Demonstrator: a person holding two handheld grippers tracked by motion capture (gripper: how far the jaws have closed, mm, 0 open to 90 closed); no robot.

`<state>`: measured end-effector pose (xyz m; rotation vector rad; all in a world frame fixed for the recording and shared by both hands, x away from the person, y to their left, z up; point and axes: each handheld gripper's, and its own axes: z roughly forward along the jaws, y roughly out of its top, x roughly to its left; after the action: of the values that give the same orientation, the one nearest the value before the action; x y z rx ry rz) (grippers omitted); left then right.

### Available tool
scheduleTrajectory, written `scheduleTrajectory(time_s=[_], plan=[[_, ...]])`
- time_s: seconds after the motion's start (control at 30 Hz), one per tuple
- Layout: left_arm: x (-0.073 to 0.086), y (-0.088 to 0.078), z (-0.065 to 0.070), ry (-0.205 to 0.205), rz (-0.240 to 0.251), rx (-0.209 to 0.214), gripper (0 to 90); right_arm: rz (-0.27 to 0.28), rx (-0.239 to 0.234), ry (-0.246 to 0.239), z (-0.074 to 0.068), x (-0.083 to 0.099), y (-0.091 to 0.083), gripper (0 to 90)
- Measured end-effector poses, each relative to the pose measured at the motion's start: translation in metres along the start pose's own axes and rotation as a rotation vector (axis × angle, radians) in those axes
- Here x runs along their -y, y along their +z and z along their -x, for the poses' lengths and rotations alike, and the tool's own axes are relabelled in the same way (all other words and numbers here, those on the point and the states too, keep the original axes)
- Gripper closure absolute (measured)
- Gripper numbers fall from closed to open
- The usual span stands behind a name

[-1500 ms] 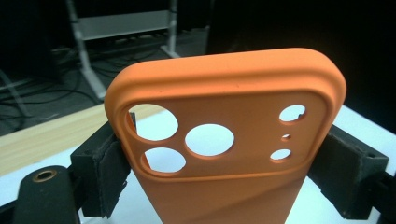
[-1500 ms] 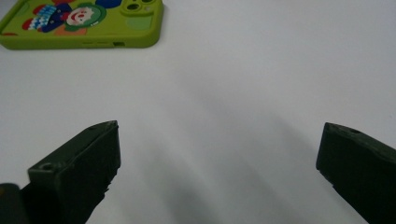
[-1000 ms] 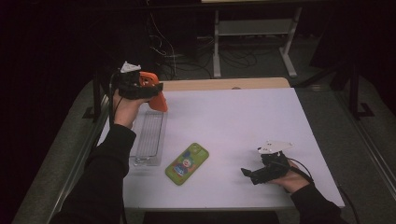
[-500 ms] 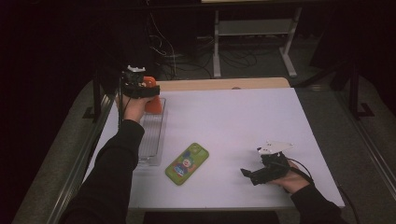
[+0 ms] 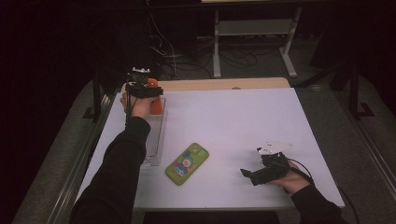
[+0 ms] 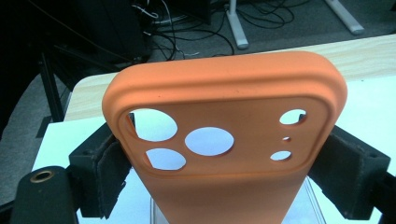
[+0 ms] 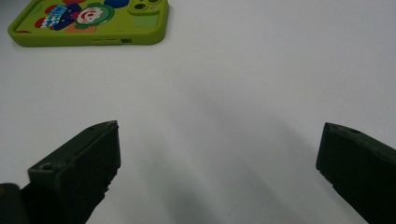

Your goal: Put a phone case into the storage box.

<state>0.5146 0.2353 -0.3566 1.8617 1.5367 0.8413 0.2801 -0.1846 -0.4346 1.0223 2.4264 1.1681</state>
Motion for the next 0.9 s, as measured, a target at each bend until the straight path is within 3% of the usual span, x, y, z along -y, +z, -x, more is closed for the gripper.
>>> scheduleTrajectory(time_s=[0.13,0.6,0.9], plan=[[0.002,0.005,0.001,-0.016,-0.003,0.009,13.4,0.005,0.001,-0.010,0.000,0.000,0.000,0.0],[0.005,0.016,0.007,0.038,0.001,-0.002,12.0,0.006,-0.001,-0.020,0.000,0.000,0.001,0.0],[0.005,0.015,0.005,0.034,0.024,0.007,3.8,0.004,-0.003,-0.020,-0.001,0.000,0.001,0.0]])
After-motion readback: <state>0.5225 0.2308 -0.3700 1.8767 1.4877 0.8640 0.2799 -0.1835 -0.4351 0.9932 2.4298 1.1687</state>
